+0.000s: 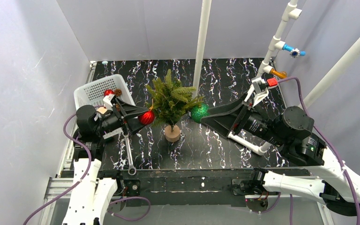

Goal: Decorate the small christmas tree
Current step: Hang the decoration item on the Christmas tree.

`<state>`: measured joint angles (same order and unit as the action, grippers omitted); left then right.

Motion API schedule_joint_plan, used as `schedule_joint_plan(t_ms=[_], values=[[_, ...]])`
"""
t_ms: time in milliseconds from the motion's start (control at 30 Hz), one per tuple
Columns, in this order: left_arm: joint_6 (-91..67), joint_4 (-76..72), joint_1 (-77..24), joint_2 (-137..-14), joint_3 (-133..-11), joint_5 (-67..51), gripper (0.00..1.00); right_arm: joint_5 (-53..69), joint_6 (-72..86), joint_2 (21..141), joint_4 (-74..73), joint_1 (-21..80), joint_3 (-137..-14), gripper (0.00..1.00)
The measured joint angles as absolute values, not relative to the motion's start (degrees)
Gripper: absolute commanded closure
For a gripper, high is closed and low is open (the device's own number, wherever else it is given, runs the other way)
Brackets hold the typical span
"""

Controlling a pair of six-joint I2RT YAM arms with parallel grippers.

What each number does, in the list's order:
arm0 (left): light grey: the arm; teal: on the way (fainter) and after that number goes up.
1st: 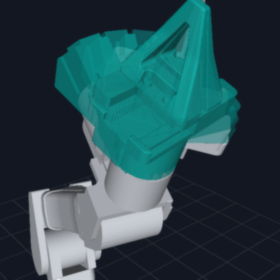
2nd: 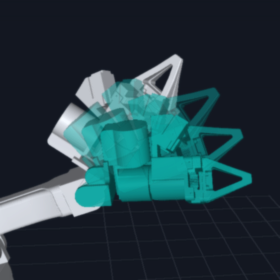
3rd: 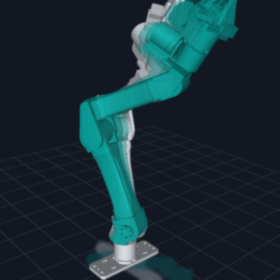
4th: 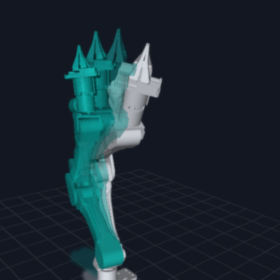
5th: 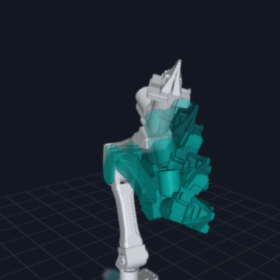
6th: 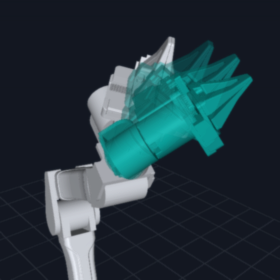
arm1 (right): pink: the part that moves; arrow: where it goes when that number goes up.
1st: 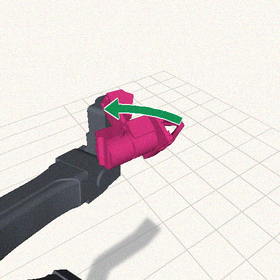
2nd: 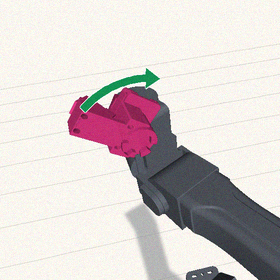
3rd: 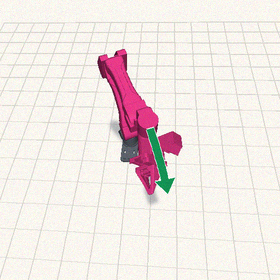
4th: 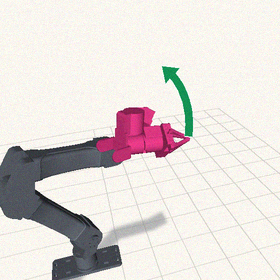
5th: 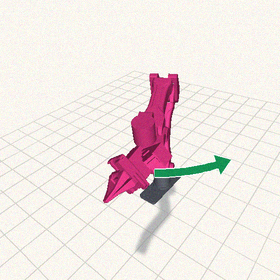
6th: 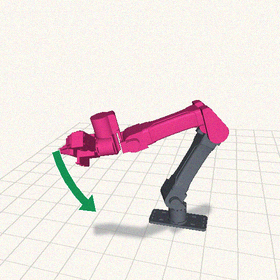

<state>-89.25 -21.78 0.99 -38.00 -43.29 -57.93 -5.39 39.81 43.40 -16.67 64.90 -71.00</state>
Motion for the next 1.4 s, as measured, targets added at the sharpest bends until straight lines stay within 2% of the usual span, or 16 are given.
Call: schedule_joint_plan(t_ms=[1400], values=[[-90.80,-28.03,0.99,-43.68,-37.91,-57.84,1.00,-6.26,39.18,42.72,-16.69,64.90,-70.32,0.08]])
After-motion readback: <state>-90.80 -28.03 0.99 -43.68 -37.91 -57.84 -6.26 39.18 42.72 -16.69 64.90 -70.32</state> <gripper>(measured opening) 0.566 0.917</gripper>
